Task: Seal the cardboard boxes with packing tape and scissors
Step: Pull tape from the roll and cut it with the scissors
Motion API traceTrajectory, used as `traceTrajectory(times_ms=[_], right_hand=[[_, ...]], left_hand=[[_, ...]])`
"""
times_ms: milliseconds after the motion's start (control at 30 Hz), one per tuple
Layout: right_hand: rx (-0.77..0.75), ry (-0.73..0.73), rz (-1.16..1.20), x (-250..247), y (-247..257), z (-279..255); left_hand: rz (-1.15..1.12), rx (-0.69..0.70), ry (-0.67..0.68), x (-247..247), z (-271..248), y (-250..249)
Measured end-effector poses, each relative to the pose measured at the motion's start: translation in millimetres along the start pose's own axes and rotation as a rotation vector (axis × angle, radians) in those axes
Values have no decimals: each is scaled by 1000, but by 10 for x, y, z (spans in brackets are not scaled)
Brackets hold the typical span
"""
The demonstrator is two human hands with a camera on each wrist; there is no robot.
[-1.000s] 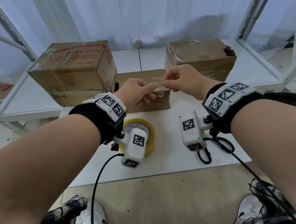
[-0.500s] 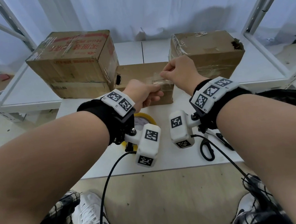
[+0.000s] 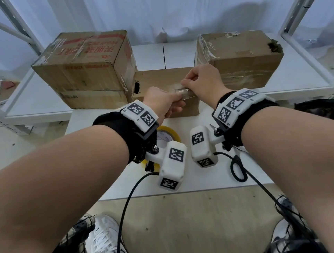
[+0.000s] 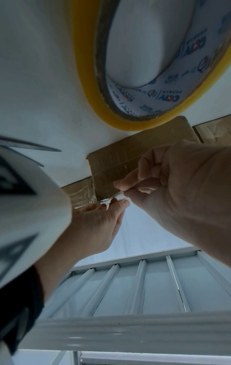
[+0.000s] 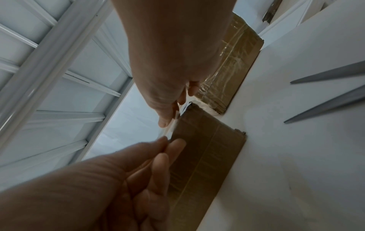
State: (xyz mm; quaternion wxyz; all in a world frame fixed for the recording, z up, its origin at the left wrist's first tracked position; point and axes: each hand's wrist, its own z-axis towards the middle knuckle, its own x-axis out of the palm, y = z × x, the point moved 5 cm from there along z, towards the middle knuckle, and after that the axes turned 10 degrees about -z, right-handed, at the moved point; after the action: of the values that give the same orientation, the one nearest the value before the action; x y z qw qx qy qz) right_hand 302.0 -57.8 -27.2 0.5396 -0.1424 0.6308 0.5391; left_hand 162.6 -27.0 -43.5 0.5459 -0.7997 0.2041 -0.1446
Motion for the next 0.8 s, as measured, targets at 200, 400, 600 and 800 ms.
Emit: traceTrajectory(times_ms=[200, 400, 600, 800], right_hand=[[18, -18, -56, 14, -1, -14], [-21, -137, -47, -132, -37, -68], [-462, 260, -262, 2, 91, -312], [-390, 355, -380, 116, -13, -377]], left_hand=[[-10, -2, -12, 18, 15, 39], [-22, -11, -22, 18, 18, 61], [3, 13, 2, 15, 23, 53], [47, 29, 24, 26, 0, 60]])
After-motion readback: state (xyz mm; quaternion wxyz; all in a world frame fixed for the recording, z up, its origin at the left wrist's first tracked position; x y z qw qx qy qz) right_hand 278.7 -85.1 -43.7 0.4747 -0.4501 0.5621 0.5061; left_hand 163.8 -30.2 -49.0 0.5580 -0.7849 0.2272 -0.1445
